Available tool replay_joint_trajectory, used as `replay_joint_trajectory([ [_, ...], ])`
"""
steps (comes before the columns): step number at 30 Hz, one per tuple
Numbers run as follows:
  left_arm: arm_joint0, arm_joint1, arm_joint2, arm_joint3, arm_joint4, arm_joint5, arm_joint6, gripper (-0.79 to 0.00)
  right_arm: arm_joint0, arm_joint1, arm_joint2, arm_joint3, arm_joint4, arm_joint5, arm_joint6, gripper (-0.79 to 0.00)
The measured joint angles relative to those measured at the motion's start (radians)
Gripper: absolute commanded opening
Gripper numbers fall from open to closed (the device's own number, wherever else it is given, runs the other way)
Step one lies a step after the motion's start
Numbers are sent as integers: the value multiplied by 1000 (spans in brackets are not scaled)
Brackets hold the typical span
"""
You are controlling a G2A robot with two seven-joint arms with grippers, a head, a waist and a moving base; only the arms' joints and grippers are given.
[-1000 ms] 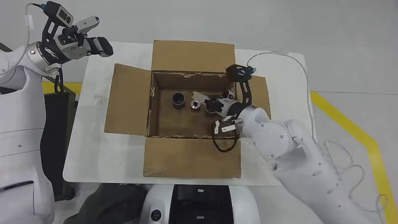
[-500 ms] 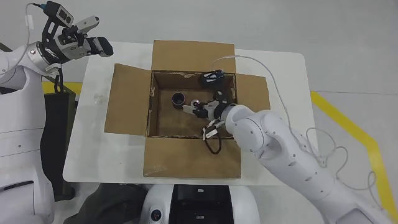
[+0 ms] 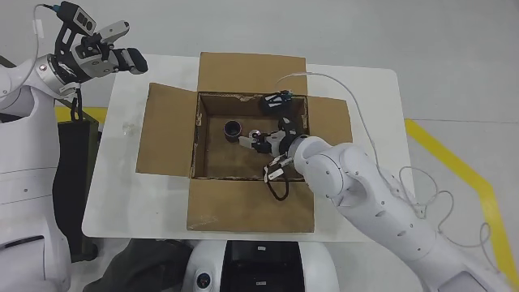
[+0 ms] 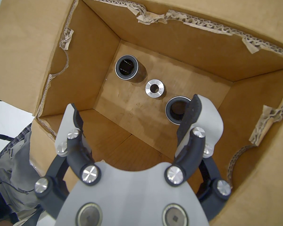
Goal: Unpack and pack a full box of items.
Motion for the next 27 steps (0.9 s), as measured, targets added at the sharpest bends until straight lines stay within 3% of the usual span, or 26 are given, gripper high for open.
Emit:
replay_joint_trajectory([
  [3,0,0,0,0,0,0,0,0,-6,2,1,14,-48,-13,-8,0],
  [12,0,0,0,0,0,0,0,0,72,-8,-9,84,-111,-77,166,0],
  [20,0,0,0,0,0,0,0,0,128,-30,-50,163,-148,-124,230,0],
  [23,0,0,0,0,0,0,0,0,144,-40,-63,191,-151,-128,248,-111],
  [27,0,0,0,0,0,0,0,0,157,-51,-67,218,-140,-126,264,-145],
])
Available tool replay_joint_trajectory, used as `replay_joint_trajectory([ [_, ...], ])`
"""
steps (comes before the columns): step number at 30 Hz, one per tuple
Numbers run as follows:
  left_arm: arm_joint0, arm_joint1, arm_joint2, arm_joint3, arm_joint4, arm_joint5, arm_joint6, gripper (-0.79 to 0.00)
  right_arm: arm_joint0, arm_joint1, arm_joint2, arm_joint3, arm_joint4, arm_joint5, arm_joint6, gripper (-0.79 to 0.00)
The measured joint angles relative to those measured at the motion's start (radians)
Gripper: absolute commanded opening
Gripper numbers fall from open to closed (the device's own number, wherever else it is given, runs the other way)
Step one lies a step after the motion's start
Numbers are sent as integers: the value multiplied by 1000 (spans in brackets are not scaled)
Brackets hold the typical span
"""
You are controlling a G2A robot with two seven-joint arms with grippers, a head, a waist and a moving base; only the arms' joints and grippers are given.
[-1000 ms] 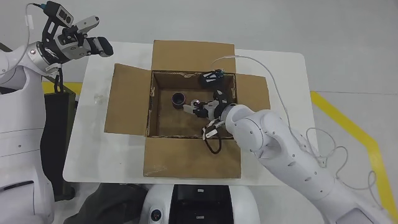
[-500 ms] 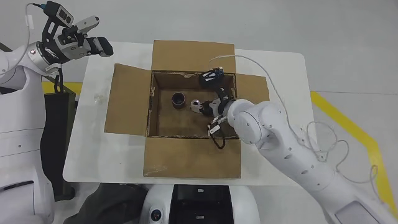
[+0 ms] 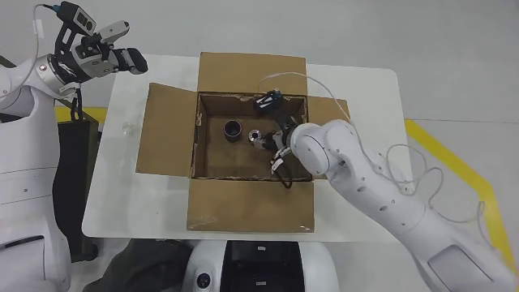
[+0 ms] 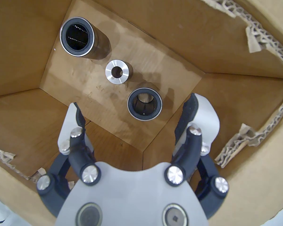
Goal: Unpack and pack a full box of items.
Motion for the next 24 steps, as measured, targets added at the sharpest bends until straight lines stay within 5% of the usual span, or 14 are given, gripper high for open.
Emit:
replay_joint_trajectory([
  [4,0,0,0,0,0,0,0,0,7,-10,-7,27,1,9,13,-95],
  [24,0,0,0,0,0,0,0,0,44,-74,-61,140,-63,112,37,-169],
])
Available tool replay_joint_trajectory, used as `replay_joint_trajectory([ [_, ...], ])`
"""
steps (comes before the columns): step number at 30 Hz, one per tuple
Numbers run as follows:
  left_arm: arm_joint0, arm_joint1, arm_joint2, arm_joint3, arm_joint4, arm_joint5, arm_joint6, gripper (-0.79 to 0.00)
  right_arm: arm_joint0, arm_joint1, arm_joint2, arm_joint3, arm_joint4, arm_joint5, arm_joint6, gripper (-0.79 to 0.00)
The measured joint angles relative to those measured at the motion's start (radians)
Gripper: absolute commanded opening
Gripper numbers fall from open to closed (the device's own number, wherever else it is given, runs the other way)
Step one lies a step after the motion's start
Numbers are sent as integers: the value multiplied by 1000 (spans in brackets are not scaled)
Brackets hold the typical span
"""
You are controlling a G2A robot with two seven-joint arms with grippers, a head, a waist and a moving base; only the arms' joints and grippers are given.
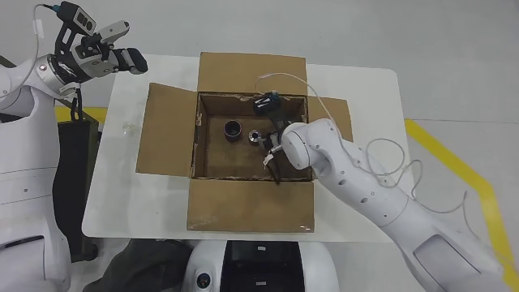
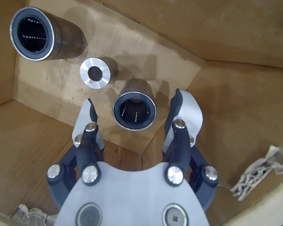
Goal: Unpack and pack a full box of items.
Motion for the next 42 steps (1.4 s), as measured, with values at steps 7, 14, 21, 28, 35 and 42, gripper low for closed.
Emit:
replay_joint_trajectory([
  [7,0,0,0,0,0,0,0,0,3,-18,-5,22,-23,29,11,-203],
  [14,0,0,0,0,0,0,0,0,-4,-29,0,27,-53,51,34,-203],
  [21,0,0,0,0,0,0,0,0,-20,-35,11,26,-87,57,64,-203],
  [28,0,0,0,0,0,0,0,0,-26,-48,17,48,-86,39,61,-209],
  [35,0,0,0,0,0,0,0,0,-24,-65,18,95,-72,16,49,-249],
  [42,0,0,0,0,0,0,0,0,-25,-78,26,118,-73,1,38,-585],
])
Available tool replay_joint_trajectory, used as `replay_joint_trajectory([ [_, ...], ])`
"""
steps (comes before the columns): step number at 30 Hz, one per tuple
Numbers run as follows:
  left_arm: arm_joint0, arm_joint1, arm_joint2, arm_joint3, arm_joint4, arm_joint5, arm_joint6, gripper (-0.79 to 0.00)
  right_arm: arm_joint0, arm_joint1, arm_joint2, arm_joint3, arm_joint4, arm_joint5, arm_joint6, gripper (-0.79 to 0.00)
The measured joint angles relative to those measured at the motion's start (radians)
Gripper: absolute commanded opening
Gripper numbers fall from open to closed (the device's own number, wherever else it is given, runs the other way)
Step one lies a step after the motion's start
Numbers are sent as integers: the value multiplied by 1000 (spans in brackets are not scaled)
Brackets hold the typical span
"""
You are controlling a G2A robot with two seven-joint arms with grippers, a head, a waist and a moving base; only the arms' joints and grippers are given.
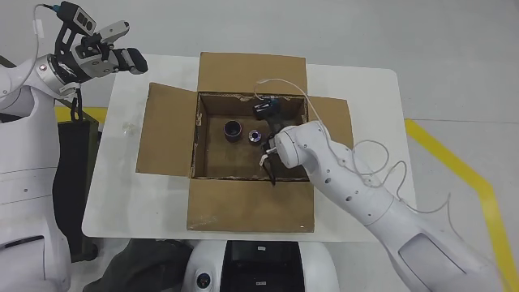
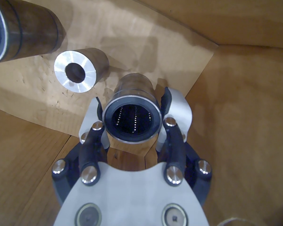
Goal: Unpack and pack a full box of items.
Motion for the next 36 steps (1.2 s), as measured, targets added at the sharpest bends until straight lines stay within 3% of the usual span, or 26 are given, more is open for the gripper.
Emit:
replay_joint_trajectory([
  [3,0,0,0,0,0,0,0,0,-4,-3,7,0,-7,-4,-2,-785],
  [17,0,0,0,0,0,0,0,0,-58,3,59,-90,-81,-19,-2,-785],
  [36,0,0,0,0,0,0,0,0,-230,40,182,-418,-173,-113,-21,-785],
])
